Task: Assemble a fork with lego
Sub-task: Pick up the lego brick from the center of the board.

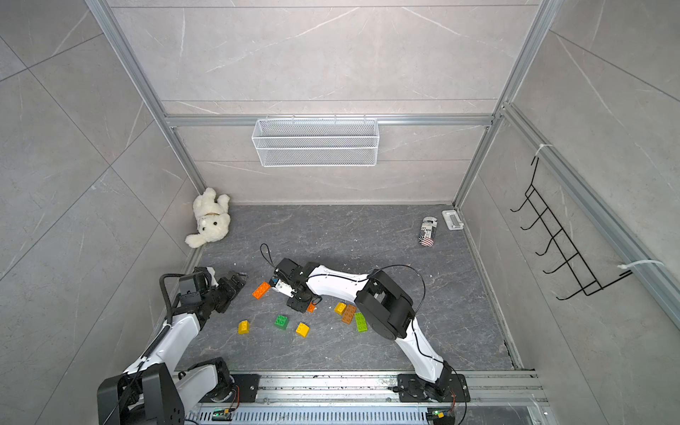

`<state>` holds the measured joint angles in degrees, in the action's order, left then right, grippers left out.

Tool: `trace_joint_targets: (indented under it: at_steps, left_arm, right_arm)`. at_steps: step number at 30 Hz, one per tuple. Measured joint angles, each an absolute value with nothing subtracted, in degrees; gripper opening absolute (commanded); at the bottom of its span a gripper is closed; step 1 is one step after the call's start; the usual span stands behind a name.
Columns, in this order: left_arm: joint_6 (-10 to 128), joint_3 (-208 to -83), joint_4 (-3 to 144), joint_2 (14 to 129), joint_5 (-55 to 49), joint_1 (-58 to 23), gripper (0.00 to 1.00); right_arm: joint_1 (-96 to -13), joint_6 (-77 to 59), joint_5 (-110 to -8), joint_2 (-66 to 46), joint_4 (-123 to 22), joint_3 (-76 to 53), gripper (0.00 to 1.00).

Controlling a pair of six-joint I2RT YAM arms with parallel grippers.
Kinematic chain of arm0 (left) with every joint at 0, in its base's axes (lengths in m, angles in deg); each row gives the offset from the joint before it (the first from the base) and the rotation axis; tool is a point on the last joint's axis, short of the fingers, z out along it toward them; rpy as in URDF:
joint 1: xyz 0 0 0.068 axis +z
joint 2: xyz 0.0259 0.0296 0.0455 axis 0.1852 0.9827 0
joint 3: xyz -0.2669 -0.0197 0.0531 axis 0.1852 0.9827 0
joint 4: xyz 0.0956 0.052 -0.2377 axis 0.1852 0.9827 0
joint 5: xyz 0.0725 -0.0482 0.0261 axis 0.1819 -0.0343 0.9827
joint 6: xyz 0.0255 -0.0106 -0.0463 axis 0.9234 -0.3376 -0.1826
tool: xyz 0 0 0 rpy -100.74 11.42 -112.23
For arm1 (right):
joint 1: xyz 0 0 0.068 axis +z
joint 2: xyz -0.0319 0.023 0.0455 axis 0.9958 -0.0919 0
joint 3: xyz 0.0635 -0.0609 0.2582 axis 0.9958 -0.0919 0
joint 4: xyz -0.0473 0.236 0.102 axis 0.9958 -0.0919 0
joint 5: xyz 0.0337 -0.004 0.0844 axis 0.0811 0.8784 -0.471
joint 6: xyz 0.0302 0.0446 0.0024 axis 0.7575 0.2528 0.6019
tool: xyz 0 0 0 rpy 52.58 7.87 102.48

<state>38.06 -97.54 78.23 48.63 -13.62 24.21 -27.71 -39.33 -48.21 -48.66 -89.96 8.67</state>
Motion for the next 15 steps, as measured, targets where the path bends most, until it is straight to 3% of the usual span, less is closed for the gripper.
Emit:
trace_joint_targets:
  at_steps: [15]
  left_arm:
    - [38.1, -97.5, 78.2, 48.6, -13.6, 24.2, 0.98]
  right_arm:
    - [-27.8, -39.9, -48.9, -48.6, -90.2, 8.8, 0.31]
